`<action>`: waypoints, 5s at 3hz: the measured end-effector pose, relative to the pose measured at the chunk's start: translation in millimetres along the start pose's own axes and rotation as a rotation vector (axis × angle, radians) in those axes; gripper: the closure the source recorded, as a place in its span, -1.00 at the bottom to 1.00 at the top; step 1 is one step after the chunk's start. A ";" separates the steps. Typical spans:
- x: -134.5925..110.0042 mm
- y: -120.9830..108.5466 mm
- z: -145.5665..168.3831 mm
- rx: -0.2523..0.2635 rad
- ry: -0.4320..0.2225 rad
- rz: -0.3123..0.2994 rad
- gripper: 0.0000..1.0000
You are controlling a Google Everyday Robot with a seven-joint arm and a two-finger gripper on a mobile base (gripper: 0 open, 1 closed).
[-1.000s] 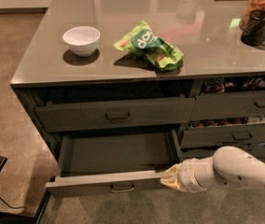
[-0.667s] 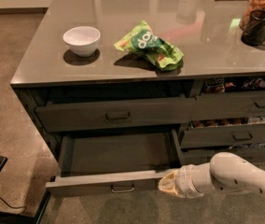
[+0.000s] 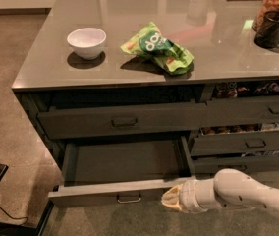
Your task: Close middle drawer
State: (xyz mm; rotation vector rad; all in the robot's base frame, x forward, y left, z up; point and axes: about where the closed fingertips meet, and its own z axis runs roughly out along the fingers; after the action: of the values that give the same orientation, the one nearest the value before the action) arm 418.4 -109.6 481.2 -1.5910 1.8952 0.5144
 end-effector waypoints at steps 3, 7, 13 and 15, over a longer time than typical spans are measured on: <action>16.0 -18.7 80.8 0.087 -0.129 -0.044 1.00; 24.5 -103.5 84.6 0.436 -0.198 -0.061 1.00; -6.6 -210.7 148.8 0.407 -0.144 -0.115 1.00; -10.1 -161.8 117.9 0.286 -0.135 -0.044 1.00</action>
Offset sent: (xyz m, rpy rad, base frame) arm 0.0363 0.0396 -0.0831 0.1255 -0.1187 -0.0088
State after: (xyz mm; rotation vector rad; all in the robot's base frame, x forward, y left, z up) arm 600.7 -59.8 414.2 -1.3739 1.7414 0.3070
